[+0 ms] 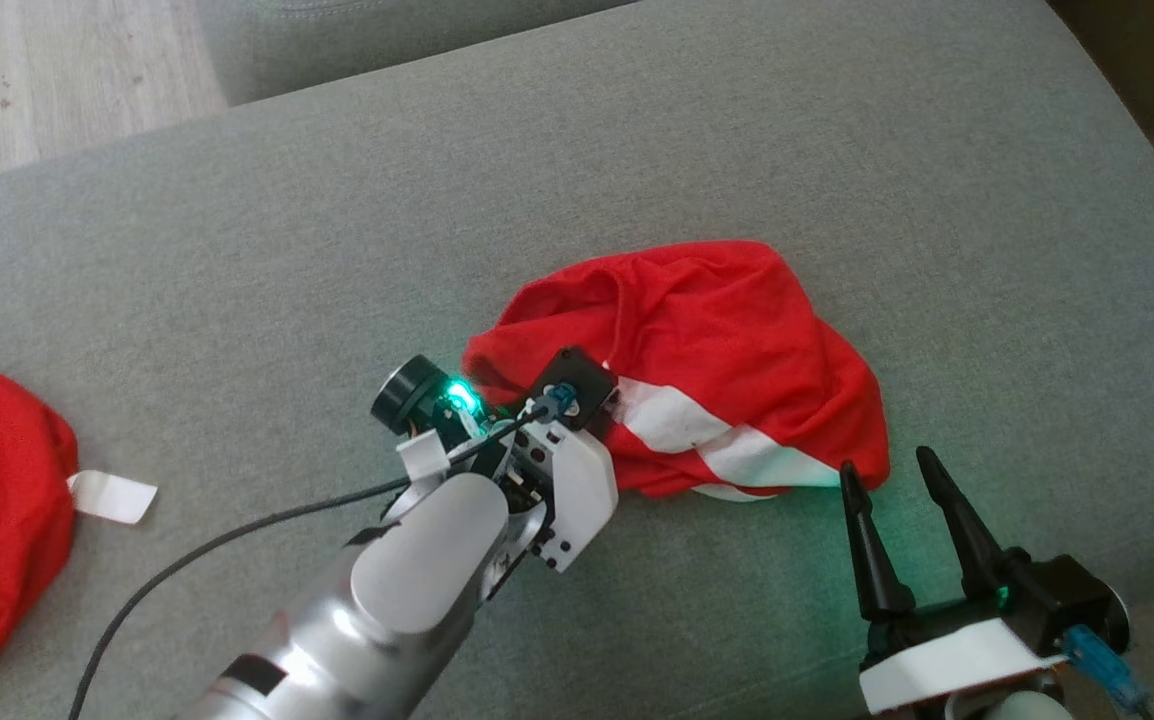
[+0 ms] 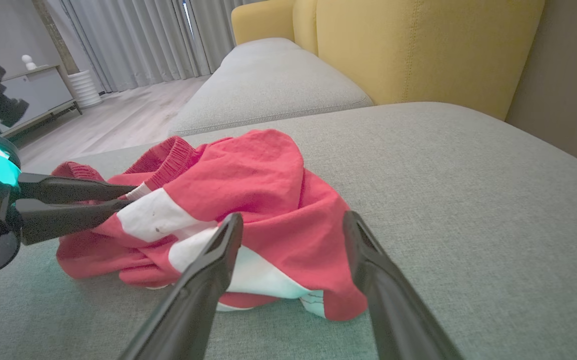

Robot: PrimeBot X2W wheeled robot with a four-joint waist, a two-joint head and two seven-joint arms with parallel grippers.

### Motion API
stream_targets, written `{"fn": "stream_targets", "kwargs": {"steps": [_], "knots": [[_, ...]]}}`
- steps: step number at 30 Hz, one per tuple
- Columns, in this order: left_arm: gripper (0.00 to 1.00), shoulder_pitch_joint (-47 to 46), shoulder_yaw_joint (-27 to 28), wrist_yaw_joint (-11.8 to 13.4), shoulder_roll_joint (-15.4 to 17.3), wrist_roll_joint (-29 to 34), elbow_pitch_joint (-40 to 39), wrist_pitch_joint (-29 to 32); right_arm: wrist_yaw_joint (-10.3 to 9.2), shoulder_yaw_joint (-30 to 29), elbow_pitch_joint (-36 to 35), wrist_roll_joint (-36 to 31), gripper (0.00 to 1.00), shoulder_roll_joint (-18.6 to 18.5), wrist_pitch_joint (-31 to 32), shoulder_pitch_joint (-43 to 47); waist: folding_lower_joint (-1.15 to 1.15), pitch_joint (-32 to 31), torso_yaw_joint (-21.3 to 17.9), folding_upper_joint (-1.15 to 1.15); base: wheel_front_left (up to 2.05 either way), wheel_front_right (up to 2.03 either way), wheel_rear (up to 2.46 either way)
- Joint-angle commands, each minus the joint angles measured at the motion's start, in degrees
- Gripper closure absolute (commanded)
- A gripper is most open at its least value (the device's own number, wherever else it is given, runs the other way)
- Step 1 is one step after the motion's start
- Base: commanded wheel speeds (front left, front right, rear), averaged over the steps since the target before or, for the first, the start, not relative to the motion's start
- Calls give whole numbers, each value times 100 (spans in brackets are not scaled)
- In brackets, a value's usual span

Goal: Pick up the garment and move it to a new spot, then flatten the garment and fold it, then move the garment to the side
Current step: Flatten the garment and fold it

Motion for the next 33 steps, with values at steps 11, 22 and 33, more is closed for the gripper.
{"fn": "stream_targets", "kwargs": {"steps": [11,22,33], "knots": [[100,-481,3,-427,4,-1199,-494,-604,-4,178,-96,62,0,-48,-61,-187,0,-183,-49,0,0,0,0],[100,-2052,-203,-499,4,-3915,-1438,-598,-4,219,6,62,0,-48,-61,126,0,-1013,-210,0,0,0,0],[100,-2256,-648,-227,114,-4850,-557,-1006,-4,36,-107,112,0,-48,-61,352,0,-1221,66,0,0,0,0]]}}
